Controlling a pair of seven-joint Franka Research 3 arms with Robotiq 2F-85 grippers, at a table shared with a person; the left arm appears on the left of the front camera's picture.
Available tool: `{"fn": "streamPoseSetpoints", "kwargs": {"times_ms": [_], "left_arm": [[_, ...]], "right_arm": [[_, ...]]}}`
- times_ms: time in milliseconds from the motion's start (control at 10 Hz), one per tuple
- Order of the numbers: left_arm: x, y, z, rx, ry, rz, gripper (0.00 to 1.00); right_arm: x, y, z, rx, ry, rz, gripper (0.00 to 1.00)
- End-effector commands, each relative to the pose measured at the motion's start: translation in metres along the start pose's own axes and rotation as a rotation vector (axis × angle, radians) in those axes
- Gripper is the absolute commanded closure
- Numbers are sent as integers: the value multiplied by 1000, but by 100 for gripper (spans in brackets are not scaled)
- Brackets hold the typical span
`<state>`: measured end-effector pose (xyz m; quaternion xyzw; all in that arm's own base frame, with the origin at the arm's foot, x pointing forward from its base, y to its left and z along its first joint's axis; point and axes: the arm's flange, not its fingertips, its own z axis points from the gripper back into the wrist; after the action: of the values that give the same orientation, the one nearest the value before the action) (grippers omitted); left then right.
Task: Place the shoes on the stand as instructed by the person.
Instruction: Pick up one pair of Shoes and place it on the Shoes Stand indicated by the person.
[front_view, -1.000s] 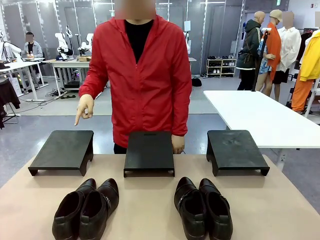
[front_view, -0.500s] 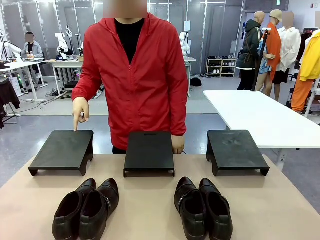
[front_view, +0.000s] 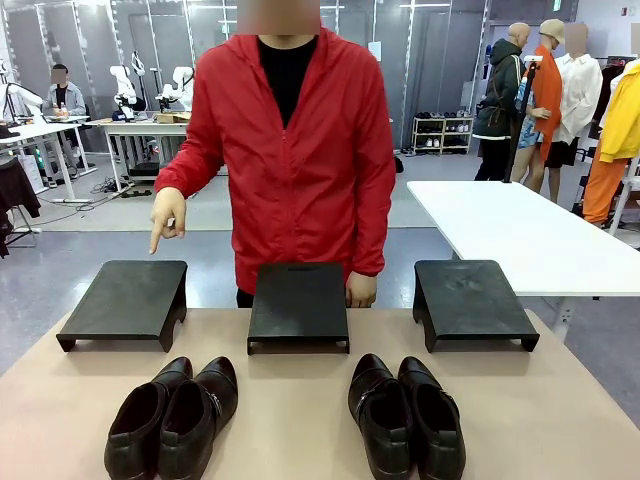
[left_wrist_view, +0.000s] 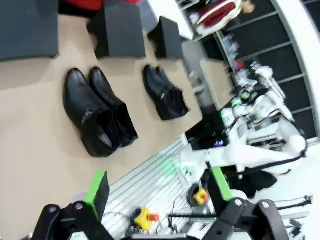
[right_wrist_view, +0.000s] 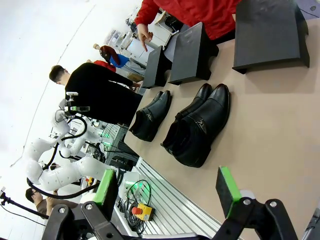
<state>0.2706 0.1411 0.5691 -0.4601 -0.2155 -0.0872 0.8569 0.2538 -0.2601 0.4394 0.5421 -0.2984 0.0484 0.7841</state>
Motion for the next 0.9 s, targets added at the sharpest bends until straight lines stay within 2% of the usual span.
{"fn": "streamPoseSetpoints", "kwargs": {"times_ms": [0, 200, 400, 600, 700, 800], "left_arm": [[36, -64, -34, 116, 262, -29, 0], [57, -106, -94, 219, 397, 21, 0], [53, -135, -159, 360, 480, 77, 0], [40, -136, -217, 514, 437, 67, 0], [31, -126, -242, 606, 426, 76, 0], [23, -114, -263, 642, 423, 86, 0]], "right_arm": [[2, -1, 2, 12, -11, 22, 0], [2, -1, 2, 12, -11, 22, 0], [2, -1, 2, 12, -11, 22, 0], [2, -1, 2, 12, -11, 22, 0], [2, -1, 2, 12, -11, 22, 0], [2, -1, 2, 12, -11, 22, 0]]}}
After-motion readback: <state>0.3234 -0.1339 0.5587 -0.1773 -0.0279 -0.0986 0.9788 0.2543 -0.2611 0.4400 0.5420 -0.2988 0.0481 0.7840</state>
